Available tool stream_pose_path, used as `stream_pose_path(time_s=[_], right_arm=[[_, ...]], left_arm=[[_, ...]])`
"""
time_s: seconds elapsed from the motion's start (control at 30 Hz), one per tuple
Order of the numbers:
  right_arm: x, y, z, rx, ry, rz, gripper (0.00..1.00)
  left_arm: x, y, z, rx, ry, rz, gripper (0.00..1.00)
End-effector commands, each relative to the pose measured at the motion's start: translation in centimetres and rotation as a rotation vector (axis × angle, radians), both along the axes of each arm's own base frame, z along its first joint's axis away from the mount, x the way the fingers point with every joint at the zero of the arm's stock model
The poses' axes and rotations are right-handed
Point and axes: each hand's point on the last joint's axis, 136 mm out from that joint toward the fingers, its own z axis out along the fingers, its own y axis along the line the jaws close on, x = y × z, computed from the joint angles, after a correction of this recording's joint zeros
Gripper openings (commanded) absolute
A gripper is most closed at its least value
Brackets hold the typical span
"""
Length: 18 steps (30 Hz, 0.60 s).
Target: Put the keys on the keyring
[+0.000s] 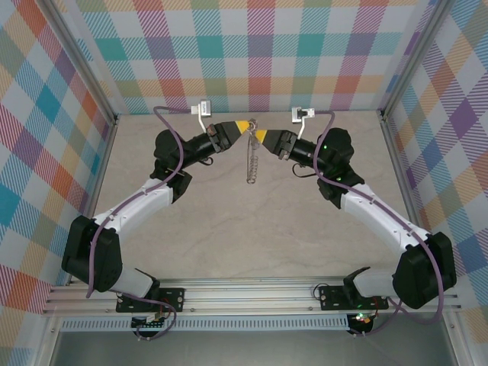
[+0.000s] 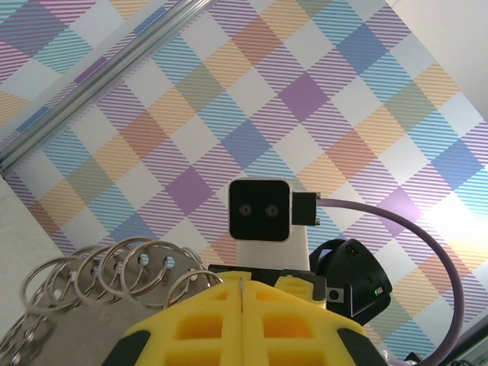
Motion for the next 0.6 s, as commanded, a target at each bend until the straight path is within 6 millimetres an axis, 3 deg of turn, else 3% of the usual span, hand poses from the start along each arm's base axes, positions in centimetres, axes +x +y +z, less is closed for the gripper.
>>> stream_pose_path(time_s=[0.0,0.37,0.57], right_arm=[[-0.6,0.3,1.1,0.039,-0.046,0.034,0.19],[-0.2,0.6,0.5,0.035,-0.020,0.041,0.01],[0.3,0.8,-0.3,0.034,0.018,0.038,0.00]], left_arm=[[-0.6,0.0,2.3,-0.050,-0.073,-0.004,0.00],[-0.6,0.0,2.3,-0.062,-0.071,-0.004,0.00],[-0.6,0.1,2.7,-0.080,-0.075,-0.006,0.00]])
